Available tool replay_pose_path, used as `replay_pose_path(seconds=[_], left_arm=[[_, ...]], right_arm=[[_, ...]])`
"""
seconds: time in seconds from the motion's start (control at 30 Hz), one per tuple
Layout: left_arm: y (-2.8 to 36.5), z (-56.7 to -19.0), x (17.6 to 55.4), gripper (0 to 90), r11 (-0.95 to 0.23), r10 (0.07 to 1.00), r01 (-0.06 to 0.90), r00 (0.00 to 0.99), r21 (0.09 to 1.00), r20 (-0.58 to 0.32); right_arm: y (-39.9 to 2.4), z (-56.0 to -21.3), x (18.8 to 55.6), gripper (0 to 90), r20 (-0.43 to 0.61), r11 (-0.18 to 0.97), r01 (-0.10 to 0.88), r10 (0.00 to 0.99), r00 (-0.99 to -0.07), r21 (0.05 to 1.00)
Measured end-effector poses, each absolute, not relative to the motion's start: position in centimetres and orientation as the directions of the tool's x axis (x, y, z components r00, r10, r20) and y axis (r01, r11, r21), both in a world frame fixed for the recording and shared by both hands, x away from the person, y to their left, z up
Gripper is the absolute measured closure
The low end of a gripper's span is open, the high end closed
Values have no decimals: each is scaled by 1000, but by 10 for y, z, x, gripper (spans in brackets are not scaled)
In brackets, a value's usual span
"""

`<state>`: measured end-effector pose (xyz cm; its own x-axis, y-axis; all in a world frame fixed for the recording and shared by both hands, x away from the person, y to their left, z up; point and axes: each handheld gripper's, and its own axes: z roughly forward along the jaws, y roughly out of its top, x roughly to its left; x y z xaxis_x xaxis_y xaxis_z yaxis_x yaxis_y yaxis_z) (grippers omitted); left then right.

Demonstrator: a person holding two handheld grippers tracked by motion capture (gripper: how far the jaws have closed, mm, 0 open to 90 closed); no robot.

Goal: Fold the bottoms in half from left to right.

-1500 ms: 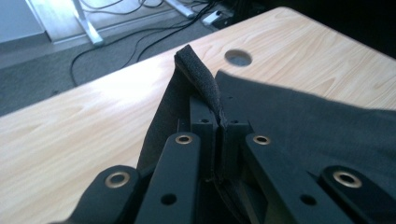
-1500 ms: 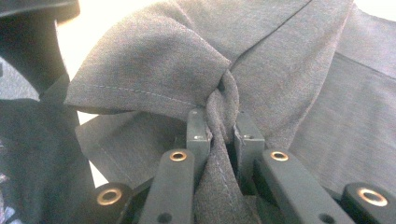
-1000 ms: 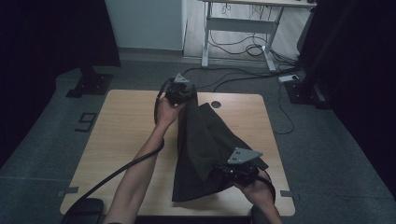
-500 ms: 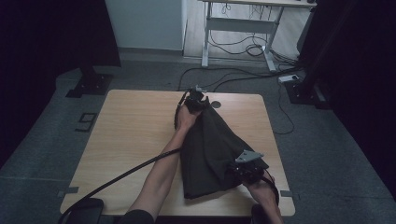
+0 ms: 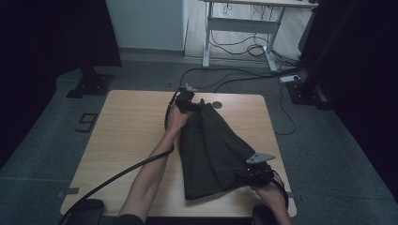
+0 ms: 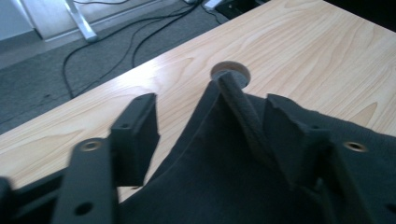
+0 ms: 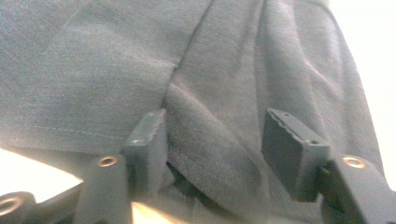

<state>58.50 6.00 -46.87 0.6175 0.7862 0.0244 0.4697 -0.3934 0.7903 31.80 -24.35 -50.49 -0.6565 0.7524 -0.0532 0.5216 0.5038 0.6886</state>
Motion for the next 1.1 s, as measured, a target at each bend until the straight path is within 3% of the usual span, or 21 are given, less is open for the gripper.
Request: replay_pose_path(seconds=[0.3, 0.4, 0.8, 1.1], left_arm=[[94, -460, 569, 240, -356, 791, 470, 612, 808, -8], [100, -461, 560, 168, -346, 766, 472, 641, 811, -46], [111, -480, 482, 33, -437, 660, 411, 751, 800, -25], [109, -514, 430, 28, -492, 612, 408, 790, 769, -27]], right_arm=[[-247, -482, 309, 335, -28, 469, 499, 749, -662, 729], [-241, -478, 311, 323, -20, 465, 489, 740, -673, 738], [-205, -481, 326, 250, 43, 433, 505, 726, -686, 747], [-158, -498, 338, 211, 56, 452, 523, 715, -696, 722]])
